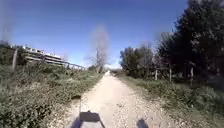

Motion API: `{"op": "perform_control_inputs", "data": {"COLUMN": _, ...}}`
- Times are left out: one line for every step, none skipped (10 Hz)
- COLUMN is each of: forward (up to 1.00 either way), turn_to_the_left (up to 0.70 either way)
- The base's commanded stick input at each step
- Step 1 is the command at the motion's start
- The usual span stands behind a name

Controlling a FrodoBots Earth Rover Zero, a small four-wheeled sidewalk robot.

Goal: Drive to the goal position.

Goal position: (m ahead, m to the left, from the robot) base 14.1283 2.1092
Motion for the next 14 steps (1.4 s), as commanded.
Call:
{"op": "perform_control_inputs", "data": {"forward": 0.50, "turn_to_the_left": 0.00}}
{"op": "perform_control_inputs", "data": {"forward": 0.50, "turn_to_the_left": 0.00}}
{"op": "perform_control_inputs", "data": {"forward": 0.50, "turn_to_the_left": 0.00}}
{"op": "perform_control_inputs", "data": {"forward": 0.50, "turn_to_the_left": 0.00}}
{"op": "perform_control_inputs", "data": {"forward": 0.50, "turn_to_the_left": 0.00}}
{"op": "perform_control_inputs", "data": {"forward": 0.50, "turn_to_the_left": 0.00}}
{"op": "perform_control_inputs", "data": {"forward": 0.50, "turn_to_the_left": 0.00}}
{"op": "perform_control_inputs", "data": {"forward": 0.50, "turn_to_the_left": 0.00}}
{"op": "perform_control_inputs", "data": {"forward": 0.50, "turn_to_the_left": 0.00}}
{"op": "perform_control_inputs", "data": {"forward": 0.50, "turn_to_the_left": 0.00}}
{"op": "perform_control_inputs", "data": {"forward": 0.50, "turn_to_the_left": 0.00}}
{"op": "perform_control_inputs", "data": {"forward": 0.50, "turn_to_the_left": 0.00}}
{"op": "perform_control_inputs", "data": {"forward": 0.50, "turn_to_the_left": 0.00}}
{"op": "perform_control_inputs", "data": {"forward": 0.50, "turn_to_the_left": 0.00}}
